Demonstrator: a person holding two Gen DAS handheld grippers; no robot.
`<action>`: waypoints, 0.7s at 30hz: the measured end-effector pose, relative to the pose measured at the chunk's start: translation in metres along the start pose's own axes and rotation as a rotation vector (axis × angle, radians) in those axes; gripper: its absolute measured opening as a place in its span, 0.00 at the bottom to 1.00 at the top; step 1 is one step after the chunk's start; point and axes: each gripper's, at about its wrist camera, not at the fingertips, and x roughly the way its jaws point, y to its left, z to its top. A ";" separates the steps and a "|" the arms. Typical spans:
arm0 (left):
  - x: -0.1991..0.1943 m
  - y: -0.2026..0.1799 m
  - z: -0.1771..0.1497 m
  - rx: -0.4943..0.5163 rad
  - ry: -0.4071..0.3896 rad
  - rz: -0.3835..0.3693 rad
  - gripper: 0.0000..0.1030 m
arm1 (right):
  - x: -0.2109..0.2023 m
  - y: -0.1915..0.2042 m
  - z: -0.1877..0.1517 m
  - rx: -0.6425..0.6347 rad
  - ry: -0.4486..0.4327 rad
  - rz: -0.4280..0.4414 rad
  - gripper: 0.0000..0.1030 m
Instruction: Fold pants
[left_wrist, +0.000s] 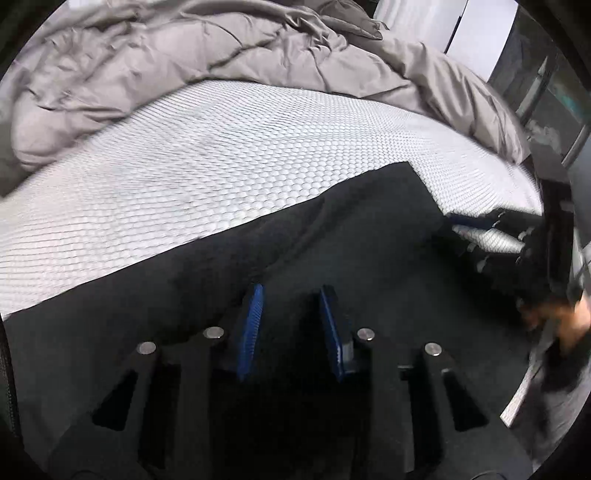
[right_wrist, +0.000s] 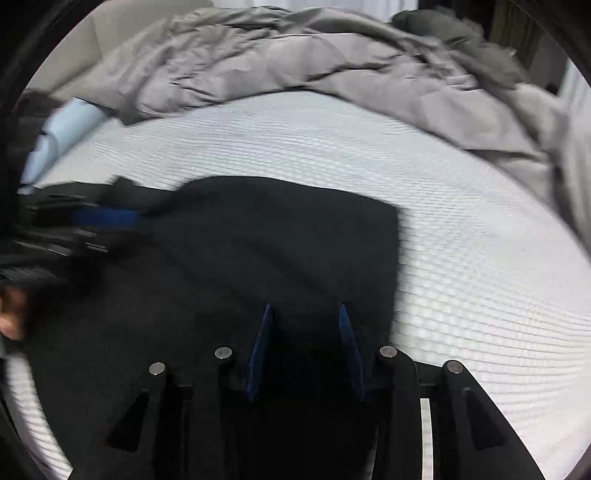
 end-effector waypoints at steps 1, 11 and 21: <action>-0.009 -0.002 -0.006 0.006 -0.004 0.029 0.31 | -0.002 -0.008 -0.004 0.004 0.004 -0.042 0.38; -0.033 -0.079 -0.074 0.138 -0.018 -0.012 0.61 | -0.052 0.038 -0.028 0.009 -0.059 0.251 0.43; -0.118 -0.027 -0.151 -0.037 -0.094 0.041 0.65 | -0.061 0.012 -0.078 -0.051 -0.037 0.061 0.46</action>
